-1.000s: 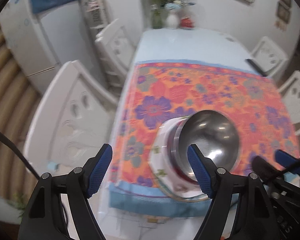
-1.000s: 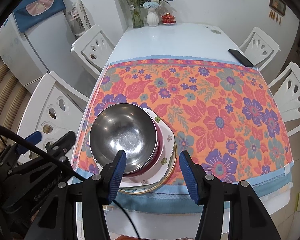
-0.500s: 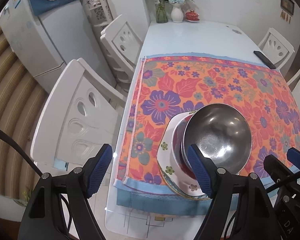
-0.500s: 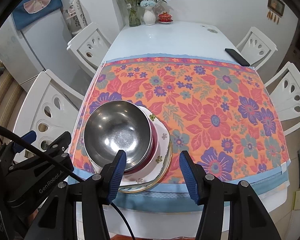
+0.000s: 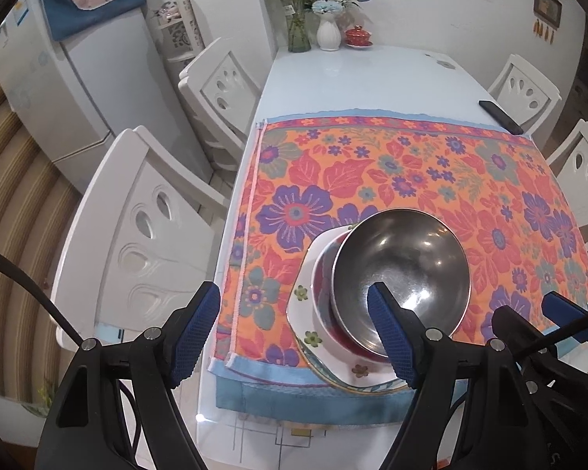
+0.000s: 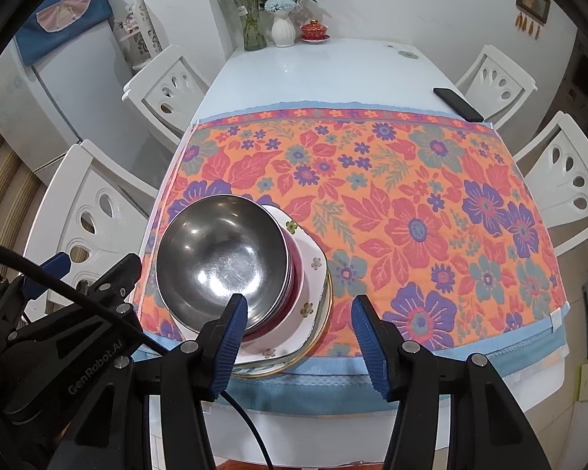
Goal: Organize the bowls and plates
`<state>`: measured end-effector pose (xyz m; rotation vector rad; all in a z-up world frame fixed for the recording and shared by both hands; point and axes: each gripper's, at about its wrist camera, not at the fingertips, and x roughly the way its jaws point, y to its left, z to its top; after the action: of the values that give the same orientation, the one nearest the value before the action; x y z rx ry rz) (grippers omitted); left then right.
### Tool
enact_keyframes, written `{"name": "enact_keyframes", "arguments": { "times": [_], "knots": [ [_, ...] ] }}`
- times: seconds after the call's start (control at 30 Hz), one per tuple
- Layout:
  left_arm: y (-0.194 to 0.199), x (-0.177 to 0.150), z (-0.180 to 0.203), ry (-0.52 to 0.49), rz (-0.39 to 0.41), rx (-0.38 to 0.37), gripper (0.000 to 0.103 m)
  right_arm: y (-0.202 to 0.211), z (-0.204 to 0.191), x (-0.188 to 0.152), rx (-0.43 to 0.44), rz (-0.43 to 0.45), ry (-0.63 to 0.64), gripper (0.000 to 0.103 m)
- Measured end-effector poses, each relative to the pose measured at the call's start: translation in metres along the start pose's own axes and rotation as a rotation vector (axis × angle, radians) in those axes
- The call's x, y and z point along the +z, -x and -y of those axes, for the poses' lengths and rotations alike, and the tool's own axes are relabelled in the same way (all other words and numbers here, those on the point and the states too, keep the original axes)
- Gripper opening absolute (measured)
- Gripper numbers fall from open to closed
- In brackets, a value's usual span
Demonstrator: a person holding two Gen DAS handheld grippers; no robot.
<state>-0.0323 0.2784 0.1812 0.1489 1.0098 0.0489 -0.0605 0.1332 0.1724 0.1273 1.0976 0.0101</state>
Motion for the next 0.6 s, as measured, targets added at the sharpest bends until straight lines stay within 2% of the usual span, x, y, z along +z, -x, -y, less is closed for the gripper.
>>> {"name": "enact_keyframes", "arguments": {
  "times": [0.27,0.6],
  "knots": [
    [0.002,0.001,0.01,-0.019,-0.001,-0.037,0.076,0.005,0.007,0.0,-0.014,0.005,-0.013,0.053],
    [0.004,-0.002,0.019,-0.04,-0.007,-0.043,0.076,0.008,0.015,-0.004,-0.031,0.014,-0.021,0.053]
  ]
}}
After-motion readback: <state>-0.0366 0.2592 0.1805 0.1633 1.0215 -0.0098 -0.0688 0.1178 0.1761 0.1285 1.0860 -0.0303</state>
